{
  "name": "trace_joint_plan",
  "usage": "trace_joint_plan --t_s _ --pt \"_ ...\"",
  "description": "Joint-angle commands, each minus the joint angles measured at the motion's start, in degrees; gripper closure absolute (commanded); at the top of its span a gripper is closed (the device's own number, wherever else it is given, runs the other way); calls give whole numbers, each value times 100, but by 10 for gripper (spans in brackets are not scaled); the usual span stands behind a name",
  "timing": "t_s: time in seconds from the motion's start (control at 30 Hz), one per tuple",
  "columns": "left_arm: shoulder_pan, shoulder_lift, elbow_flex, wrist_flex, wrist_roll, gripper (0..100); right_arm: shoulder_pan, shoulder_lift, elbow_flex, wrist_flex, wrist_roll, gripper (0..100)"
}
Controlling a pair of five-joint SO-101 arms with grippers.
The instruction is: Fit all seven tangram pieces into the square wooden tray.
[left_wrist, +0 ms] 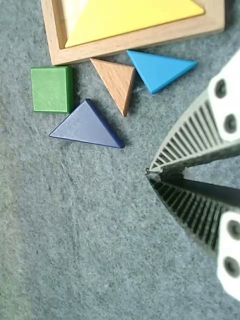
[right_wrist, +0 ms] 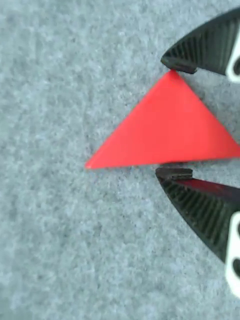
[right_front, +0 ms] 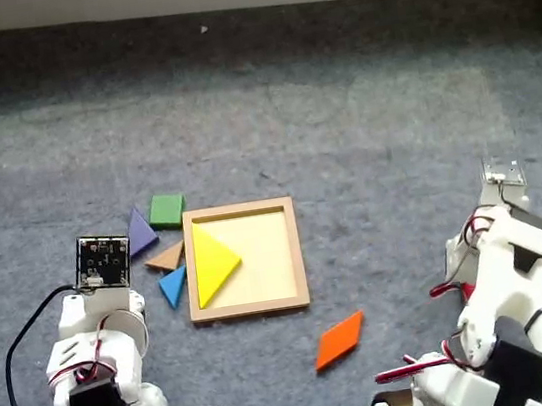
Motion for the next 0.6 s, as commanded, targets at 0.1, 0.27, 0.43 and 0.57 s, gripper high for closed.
trace_joint_plan --t_s 0.1,0.27,0.43,0.57 --pt "-66 -22 -40 -88 -44 992 -84 567 -303 -101 53 695" --pt "-66 -22 -40 -88 -44 992 -84 593 -312 -101 53 695" --pt "-66 -13 -40 -88 -44 992 -92 585 -321 -101 62 695" --pt "-66 -13 -40 -88 -44 992 -92 585 -321 -101 149 697"
